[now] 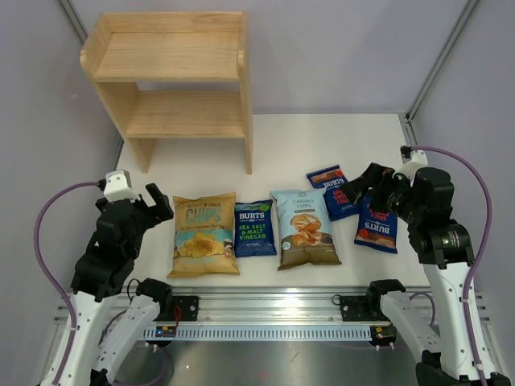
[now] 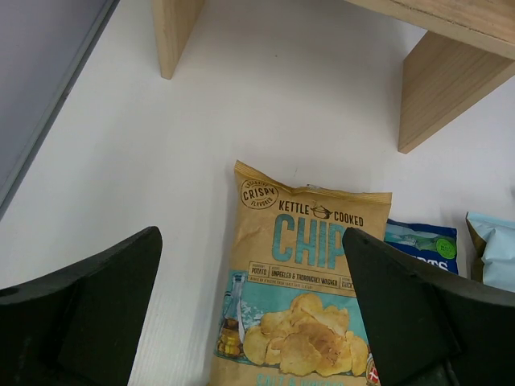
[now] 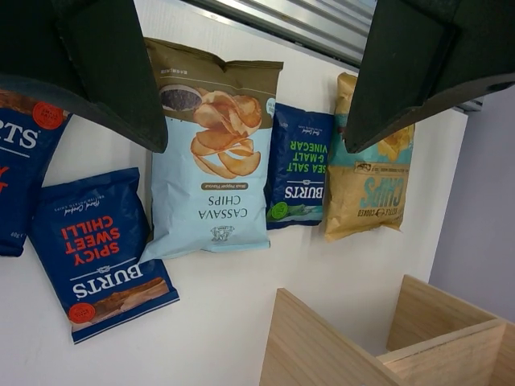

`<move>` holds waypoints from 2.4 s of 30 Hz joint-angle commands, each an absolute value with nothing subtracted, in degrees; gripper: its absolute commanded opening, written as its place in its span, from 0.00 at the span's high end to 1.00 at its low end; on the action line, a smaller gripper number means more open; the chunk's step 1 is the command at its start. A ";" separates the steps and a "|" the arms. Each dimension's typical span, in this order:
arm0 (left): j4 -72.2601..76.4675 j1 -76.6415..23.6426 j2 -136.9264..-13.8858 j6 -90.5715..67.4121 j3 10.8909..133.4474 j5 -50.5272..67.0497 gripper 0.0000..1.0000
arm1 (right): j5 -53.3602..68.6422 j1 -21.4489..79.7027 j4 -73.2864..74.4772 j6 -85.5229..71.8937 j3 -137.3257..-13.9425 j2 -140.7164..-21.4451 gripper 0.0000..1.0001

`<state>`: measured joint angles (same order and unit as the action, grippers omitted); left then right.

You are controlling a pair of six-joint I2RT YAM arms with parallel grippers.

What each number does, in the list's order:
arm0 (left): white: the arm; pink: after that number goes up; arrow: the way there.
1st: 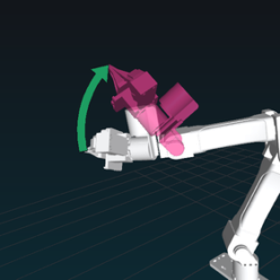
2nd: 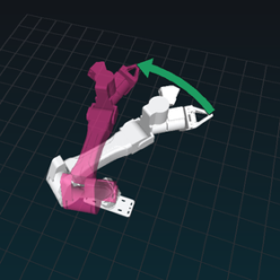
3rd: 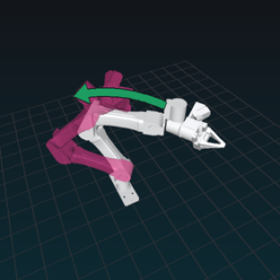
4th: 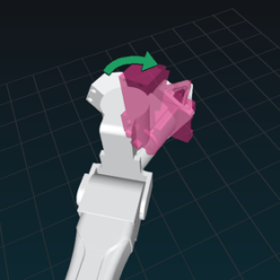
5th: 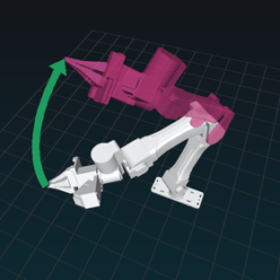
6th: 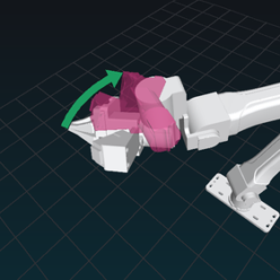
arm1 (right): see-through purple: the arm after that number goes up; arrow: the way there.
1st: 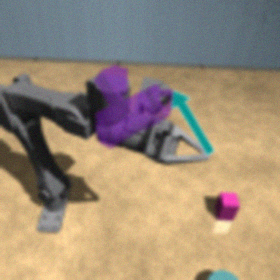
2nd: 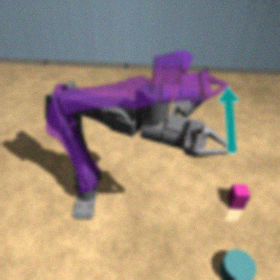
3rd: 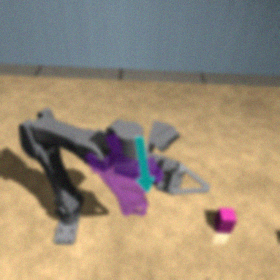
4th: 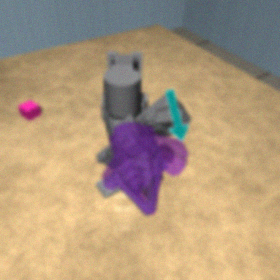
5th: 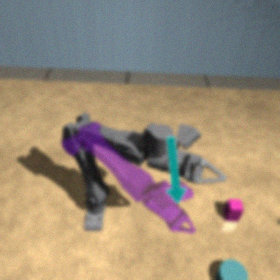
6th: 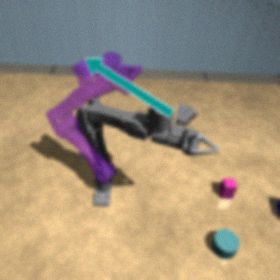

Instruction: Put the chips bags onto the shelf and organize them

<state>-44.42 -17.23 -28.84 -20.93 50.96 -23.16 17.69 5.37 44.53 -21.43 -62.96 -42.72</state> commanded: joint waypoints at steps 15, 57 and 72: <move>-41.05 -17.40 -29.97 -20.04 49.83 -20.13 0.01 | 23.22 26.53 18.03 -37.09 -53.70 -60.10 0.01; -40.87 -17.40 -32.52 -19.78 49.31 -17.31 0.01 | 3.96 45.00 10.46 -36.38 -62.49 -105.12 0.62; -41.04 -17.40 -31.99 -19.95 49.39 -17.14 0.01 | 1.85 45.00 8.17 -37.71 -58.89 -96.42 1.00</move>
